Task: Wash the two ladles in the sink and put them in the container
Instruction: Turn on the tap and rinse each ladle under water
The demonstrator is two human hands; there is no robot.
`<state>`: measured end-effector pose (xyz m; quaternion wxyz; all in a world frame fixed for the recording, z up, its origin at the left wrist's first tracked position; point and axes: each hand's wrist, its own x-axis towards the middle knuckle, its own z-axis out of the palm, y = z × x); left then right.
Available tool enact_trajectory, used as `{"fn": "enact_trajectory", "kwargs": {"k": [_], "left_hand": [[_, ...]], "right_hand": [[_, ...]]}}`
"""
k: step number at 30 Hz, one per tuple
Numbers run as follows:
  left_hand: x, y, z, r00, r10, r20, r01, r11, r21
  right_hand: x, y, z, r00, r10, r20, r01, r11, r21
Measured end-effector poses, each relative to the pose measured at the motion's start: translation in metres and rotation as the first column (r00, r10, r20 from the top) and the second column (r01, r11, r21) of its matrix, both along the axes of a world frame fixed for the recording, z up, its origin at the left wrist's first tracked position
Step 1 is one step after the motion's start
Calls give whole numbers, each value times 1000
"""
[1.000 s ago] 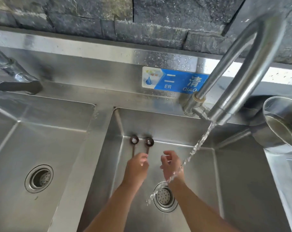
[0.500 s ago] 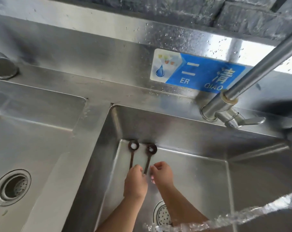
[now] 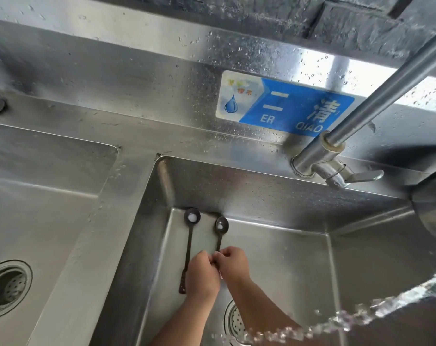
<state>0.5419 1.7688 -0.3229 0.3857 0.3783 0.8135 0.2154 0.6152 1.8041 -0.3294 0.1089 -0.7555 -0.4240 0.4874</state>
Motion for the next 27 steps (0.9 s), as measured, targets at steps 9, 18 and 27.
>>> {"fn": "enact_trajectory", "kwargs": {"k": [9,18,27], "left_hand": [[2,-31,29,979,48,197,-43,999,-29],[2,-73,92,925,41,379,-20,998,-59],[11,-100,161,697,281,660,-227,959,-168]], "right_hand": [[14,-32,43,994,-33,-104,39,997,62],[21,-70,107,904,-147,-402,142,989,-41],[36,-98,147,943,-209,-260,183,976,-121]]}}
